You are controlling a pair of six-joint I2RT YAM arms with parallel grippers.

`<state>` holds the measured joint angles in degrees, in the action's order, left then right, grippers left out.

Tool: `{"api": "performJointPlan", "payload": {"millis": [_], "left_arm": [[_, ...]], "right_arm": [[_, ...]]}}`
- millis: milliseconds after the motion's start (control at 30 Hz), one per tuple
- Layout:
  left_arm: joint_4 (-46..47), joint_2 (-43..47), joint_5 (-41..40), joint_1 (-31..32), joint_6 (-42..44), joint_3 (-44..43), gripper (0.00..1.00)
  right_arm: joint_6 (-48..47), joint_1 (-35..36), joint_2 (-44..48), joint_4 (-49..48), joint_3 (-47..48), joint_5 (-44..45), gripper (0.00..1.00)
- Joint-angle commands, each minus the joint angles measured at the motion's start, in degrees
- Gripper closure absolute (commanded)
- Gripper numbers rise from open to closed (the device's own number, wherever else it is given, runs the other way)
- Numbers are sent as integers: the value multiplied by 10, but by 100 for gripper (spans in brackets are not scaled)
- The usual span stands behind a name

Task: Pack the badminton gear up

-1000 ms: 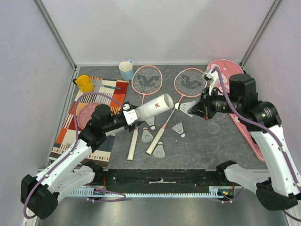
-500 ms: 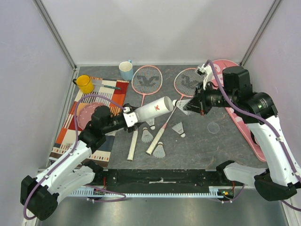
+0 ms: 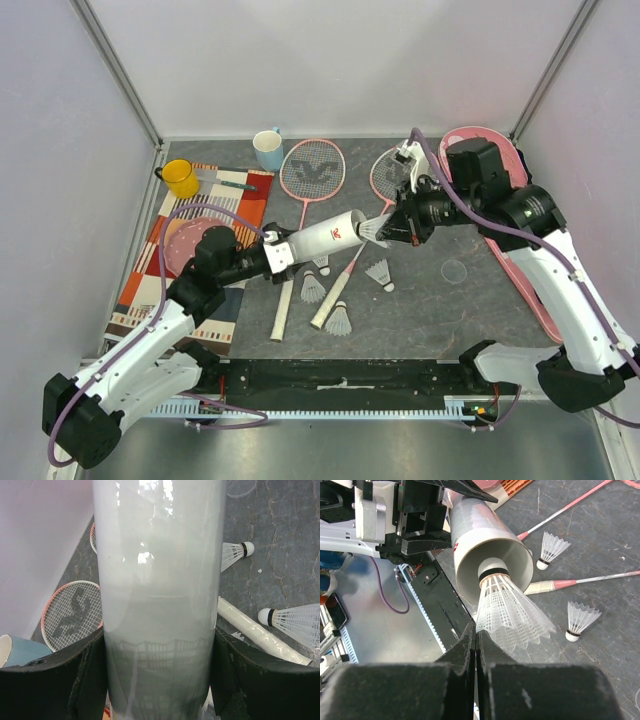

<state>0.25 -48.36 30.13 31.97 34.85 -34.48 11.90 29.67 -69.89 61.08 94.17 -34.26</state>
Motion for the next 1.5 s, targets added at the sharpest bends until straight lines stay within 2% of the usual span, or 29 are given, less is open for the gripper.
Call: {"api": "performJointPlan", "payload": {"millis": [0,333,367,400,433,500,533,667,800,833,867,1000,1067,1233,1300,1367,1467], "left_arm": [[22,6,16,4,23,-8,61],[18,7,16,13,21,-5,61],[19,10,16,14,20,-4,61],[22,12,15,14,16,-2,61],[24,14,15,14,15,0,61],[34,21,16,14,5,6,61],[39,22,18,14,1,8,61],[45,20,11,14,-11,10,61],[62,16,-10,14,-22,14,61],[63,15,-19,14,-23,14,61],[62,13,-29,14,-23,9,61],[60,27,-73,14,-22,15,61],[65,42,-82,14,-19,22,61],[77,67,-118,13,-22,34,61],[85,78,-135,14,-27,38,61],[87,80,-138,14,-26,36,61],[85,81,-140,14,-26,32,61]], "right_arm": [[-12,12,-25,-5,13,-5,100],[-12,57,-106,-10,62,-47,100],[-14,57,-107,-9,63,-47,96],[-14,57,-106,-10,63,-47,77],[-15,57,-104,-14,63,-46,66],[-10,54,-90,-22,69,-35,54],[-4,46,-82,-37,73,-9,44],[51,0,-3,-99,66,74,23],[65,-10,75,-99,32,249,7],[77,-10,85,-102,14,335,5],[91,-10,92,-101,-9,375,4],[195,-15,93,-102,-141,488,4],[225,-22,88,-125,-172,500,4],[277,-91,42,-171,-230,438,10],[333,-91,-1,-182,-246,432,12],[368,-66,-65,-193,-259,402,10],[387,-2,-154,-202,-239,438,5]]}}
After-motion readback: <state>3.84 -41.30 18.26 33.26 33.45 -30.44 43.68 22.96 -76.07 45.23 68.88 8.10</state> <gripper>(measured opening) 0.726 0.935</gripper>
